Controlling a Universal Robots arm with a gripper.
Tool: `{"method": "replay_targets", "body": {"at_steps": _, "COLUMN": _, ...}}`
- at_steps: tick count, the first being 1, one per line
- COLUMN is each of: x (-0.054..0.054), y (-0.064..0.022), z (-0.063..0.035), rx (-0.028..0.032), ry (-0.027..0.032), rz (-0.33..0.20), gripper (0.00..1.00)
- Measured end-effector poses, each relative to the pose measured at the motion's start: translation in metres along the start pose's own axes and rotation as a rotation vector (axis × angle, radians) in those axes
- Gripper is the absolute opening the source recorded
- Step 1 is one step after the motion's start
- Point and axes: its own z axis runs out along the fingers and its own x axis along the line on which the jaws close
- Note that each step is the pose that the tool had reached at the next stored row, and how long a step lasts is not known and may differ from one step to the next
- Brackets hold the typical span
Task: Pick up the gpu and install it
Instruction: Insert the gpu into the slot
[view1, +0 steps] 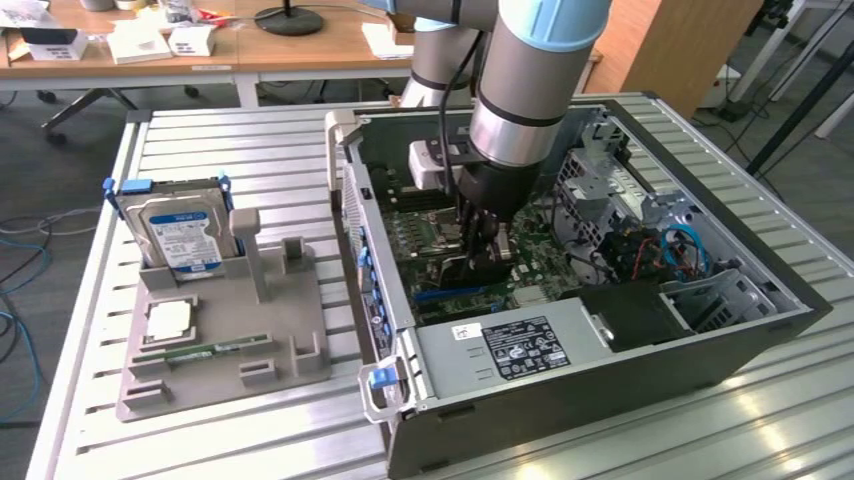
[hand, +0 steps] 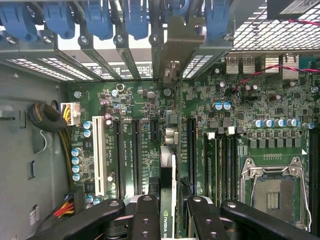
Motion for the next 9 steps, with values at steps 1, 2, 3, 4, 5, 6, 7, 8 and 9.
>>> {"method": "replay_targets", "body": {"at_steps": 1, "x": 0.0, "y": 0.0, "z": 0.0, "rx": 0.0, "ry": 0.0001, "rz": 0.0, "gripper": 0.26}}
{"method": "replay_targets", "body": {"at_steps": 2, "x": 0.0, "y": 0.0001, "z": 0.0, "rx": 0.0, "ry": 0.0001, "rz": 0.0, "gripper": 0.26}}
{"method": "replay_targets", "body": {"at_steps": 3, "x": 0.0, "y": 0.0001, "z": 0.0001, "rx": 0.0001, "ry": 0.0001, "rz": 0.0, "gripper": 0.26}}
{"method": "replay_targets", "body": {"at_steps": 4, "x": 0.0001, "y": 0.0001, "z": 0.0002, "rx": 0.0003, "ry": 0.0002, "rz": 0.0, "gripper": 0.26}}
{"method": "replay_targets", "body": {"at_steps": 5, "x": 0.0001, "y": 0.0001, "z": 0.0002, "rx": 0.0005, "ry": 0.0002, "rz": 0.0, "gripper": 0.26}}
{"method": "replay_targets", "body": {"at_steps": 6, "x": 0.0, "y": 0.0001, "z": 0.0004, "rx": 0.0007, "ry": 0.0001, "rz": -0.001, "gripper": 0.26}}
{"method": "replay_targets", "body": {"at_steps": 7, "x": 0.0, "y": 0.0001, "z": 0.0005, "rx": 0.0009, "ry": 0.0, "rz": -0.001, "gripper": 0.26}}
{"method": "replay_targets", "body": {"at_steps": 8, "x": 0.0, "y": 0.0001, "z": 0.0006, "rx": 0.0009, "ry": 0.0001, "rz": -0.001, "gripper": 0.26}}
{"method": "replay_targets", "body": {"at_steps": 9, "x": 0.0, "y": 0.0001, "z": 0.0007, "rx": 0.001, "ry": 0.0, "rz": -0.001, "gripper": 0.26}}
